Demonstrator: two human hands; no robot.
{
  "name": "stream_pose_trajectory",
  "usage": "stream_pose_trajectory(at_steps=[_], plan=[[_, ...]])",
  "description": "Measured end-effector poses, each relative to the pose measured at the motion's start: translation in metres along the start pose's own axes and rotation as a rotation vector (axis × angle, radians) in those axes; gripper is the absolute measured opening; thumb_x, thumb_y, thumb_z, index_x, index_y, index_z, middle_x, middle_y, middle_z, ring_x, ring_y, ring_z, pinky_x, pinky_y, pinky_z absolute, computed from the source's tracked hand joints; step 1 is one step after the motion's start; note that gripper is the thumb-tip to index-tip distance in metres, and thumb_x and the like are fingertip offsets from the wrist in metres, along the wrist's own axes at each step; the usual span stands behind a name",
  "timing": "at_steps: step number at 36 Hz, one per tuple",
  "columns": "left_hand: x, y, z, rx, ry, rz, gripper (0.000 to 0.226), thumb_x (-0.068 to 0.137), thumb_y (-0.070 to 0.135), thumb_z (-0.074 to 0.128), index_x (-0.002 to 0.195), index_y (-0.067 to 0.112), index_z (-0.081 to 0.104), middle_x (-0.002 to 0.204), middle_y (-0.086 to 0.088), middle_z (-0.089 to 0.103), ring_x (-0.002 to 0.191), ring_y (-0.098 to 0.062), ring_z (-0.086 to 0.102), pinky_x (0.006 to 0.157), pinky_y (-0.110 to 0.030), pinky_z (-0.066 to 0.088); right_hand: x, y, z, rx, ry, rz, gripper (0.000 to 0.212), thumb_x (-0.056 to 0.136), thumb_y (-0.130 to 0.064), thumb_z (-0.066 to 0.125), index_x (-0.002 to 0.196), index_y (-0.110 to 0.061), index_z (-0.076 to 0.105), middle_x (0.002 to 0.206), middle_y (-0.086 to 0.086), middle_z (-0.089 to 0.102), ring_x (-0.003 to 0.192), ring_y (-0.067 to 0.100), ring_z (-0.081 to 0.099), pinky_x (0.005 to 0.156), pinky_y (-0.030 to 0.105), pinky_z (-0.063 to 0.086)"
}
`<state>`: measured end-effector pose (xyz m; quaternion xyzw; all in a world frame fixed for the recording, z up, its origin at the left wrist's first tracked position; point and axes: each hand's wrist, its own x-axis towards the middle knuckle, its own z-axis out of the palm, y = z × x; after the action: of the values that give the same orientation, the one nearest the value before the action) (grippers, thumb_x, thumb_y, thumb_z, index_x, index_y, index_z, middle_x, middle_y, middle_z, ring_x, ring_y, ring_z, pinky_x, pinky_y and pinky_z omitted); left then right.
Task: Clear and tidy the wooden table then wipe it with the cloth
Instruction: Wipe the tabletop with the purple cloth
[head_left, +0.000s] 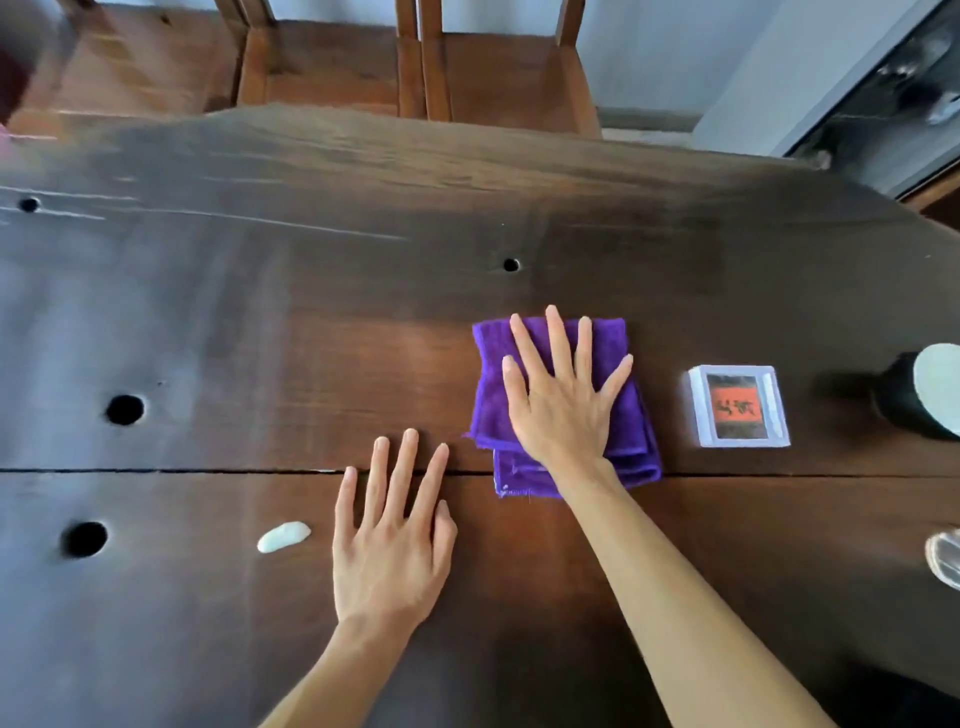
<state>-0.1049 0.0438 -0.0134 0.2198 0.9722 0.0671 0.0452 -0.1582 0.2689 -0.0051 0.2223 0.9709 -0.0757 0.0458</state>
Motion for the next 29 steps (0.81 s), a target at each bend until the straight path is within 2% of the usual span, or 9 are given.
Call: stream_pose_trajectory(at_steps=[8, 15, 19, 23, 29], plan=[[0.002, -0.001, -0.004, 0.0, -0.015, -0.001, 0.062, 0.097, 0.036, 0.037, 0.158, 0.032, 0.035, 0.168, -0.001, 0.028, 0.157, -0.024, 0.022, 0.122, -0.053, 0.026, 0.155, -0.028, -0.019, 0.047, 0.014, 0.011, 0.055, 0.104, -0.059, 0.012, 0.157, -0.05, 0.003, 0.171, -0.006, 0.0, 0.156, 0.03, -0.008, 0.111, 0.079, -0.002], [0.003, -0.001, 0.001, 0.044, 0.087, 0.007, 0.061, 0.088, 0.03, 0.047, 0.15, 0.033, 0.05, 0.162, -0.002, 0.041, 0.151, -0.026, 0.035, 0.114, -0.053, 0.037, 0.247, -0.056, -0.035, 0.054, 0.036, 0.029, 0.056, 0.102, -0.06, 0.011, 0.157, -0.048, 0.005, 0.171, -0.003, 0.0, 0.156, 0.034, -0.009, 0.109, 0.081, -0.006], [0.006, -0.001, 0.004, 0.078, 0.135, 0.029, 0.064, 0.082, 0.028, 0.048, 0.145, 0.034, 0.056, 0.157, -0.002, 0.047, 0.146, -0.025, 0.041, 0.109, -0.051, 0.04, 0.279, -0.067, -0.042, 0.051, 0.03, 0.037, 0.058, 0.101, -0.062, 0.011, 0.158, -0.048, 0.009, 0.171, -0.001, 0.006, 0.156, 0.036, -0.005, 0.107, 0.083, -0.006], [0.008, -0.002, 0.006, 0.086, 0.143, 0.037, 0.071, 0.074, 0.028, 0.055, 0.145, 0.035, 0.054, 0.155, -0.003, 0.049, 0.145, -0.026, 0.043, 0.108, -0.051, 0.04, 0.293, -0.07, -0.044, 0.054, 0.038, 0.042, 0.059, 0.1, -0.063, 0.012, 0.157, -0.047, 0.015, 0.17, 0.001, 0.013, 0.155, 0.038, 0.001, 0.107, 0.083, -0.005], [0.005, -0.002, 0.003, 0.057, 0.099, 0.032, 0.067, 0.081, 0.029, 0.054, 0.148, 0.035, 0.052, 0.159, -0.002, 0.045, 0.148, -0.026, 0.039, 0.111, -0.052, 0.039, 0.287, -0.071, -0.042, 0.037, 0.059, 0.038, 0.059, 0.1, -0.063, 0.012, 0.158, -0.048, 0.011, 0.171, 0.002, 0.007, 0.156, 0.037, -0.001, 0.107, 0.083, -0.006]])
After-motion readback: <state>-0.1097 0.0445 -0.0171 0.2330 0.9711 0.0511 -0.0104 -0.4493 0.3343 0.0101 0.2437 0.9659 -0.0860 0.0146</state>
